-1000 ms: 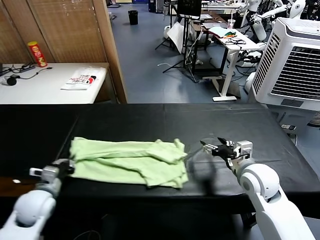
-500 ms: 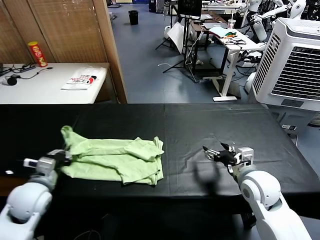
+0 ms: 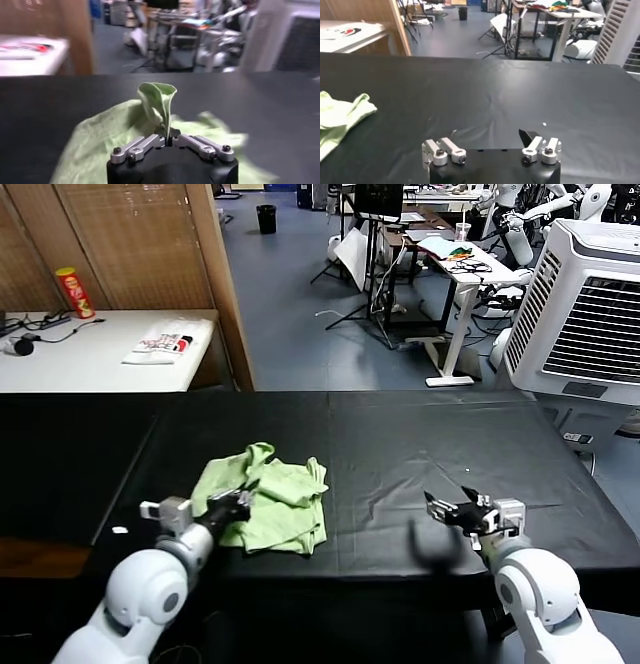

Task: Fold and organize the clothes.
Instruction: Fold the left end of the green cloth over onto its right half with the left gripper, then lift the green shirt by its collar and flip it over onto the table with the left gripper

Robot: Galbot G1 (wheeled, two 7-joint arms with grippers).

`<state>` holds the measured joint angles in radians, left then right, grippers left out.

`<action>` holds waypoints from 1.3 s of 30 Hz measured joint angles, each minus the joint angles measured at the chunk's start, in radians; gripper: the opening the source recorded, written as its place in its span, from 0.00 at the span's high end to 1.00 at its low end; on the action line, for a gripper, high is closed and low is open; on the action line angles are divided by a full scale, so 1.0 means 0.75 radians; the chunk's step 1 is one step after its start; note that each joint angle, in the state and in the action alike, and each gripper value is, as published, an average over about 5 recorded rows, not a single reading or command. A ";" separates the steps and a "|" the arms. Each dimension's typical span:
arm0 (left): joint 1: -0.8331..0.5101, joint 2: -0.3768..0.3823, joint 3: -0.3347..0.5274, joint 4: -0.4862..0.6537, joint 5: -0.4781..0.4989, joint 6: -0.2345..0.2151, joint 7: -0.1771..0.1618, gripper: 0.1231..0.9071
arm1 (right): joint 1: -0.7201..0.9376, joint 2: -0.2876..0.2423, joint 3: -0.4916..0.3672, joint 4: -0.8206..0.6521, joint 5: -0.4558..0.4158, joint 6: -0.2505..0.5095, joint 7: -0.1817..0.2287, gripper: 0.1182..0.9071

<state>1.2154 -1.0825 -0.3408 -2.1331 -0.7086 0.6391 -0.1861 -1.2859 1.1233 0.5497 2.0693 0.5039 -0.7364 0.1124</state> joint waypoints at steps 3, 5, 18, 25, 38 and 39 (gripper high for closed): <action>-0.004 -0.027 0.028 -0.007 -0.003 0.004 0.000 0.96 | -0.001 0.001 -0.003 -0.001 -0.001 0.000 0.000 0.14; 0.000 -0.040 0.042 -0.012 0.001 0.005 0.000 0.96 | 0.002 0.001 -0.008 -0.004 -0.003 0.000 0.000 0.14; -0.011 -0.141 0.094 0.023 0.074 -0.005 0.000 0.96 | 0.041 0.001 -0.068 -0.035 -0.011 0.000 -0.001 0.14; -0.001 -0.210 0.130 0.061 0.105 -0.029 0.002 0.78 | 0.081 -0.001 -0.111 -0.054 -0.011 0.000 -0.017 0.14; 0.060 -0.224 0.018 0.019 0.134 -0.249 0.039 0.14 | 0.259 0.023 -0.350 -0.130 -0.005 0.112 -0.233 0.14; 0.070 -0.206 -0.005 0.018 0.142 -0.253 0.039 0.14 | 0.285 0.028 -0.378 -0.139 -0.007 0.124 -0.241 0.14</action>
<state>1.2677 -1.2369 -0.3444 -2.1198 -0.6020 0.4496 -0.1569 -1.0721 1.1447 0.2660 1.9653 0.4987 -0.6437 -0.0682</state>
